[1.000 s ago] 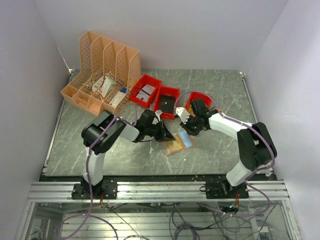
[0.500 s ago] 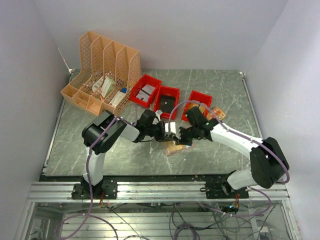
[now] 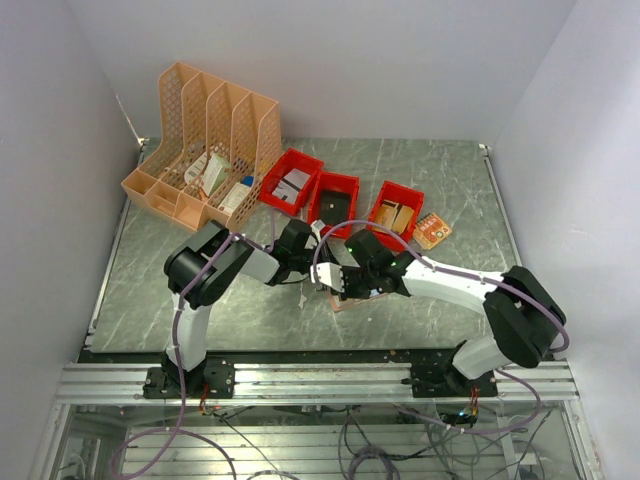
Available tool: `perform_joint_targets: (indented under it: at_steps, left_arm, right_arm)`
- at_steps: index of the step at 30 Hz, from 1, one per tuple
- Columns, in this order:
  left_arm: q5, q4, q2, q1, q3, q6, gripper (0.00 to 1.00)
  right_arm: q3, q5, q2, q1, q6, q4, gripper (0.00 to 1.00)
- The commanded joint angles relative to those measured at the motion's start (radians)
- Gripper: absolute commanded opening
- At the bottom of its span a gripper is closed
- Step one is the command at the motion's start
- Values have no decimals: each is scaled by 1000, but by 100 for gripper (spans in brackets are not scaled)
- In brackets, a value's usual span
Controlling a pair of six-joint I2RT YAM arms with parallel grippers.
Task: Put the credit cards into the card holder
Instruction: Insert the credit card into the card holder.
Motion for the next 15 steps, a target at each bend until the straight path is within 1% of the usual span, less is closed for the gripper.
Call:
perform_joint_targets:
  at_steps: [1, 6, 15]
  left_arm:
    - [-41, -65, 44, -6, -6, 32, 18]
    - [-41, -63, 42, -7, -12, 32, 20]
    - [-45, -92, 34, -5, -12, 44, 31]
  right_arm:
    - [13, 82, 40, 21, 21, 29, 0]
    - [23, 144, 56, 26, 27, 9, 0]
    - [18, 230, 66, 23, 7, -28, 0]
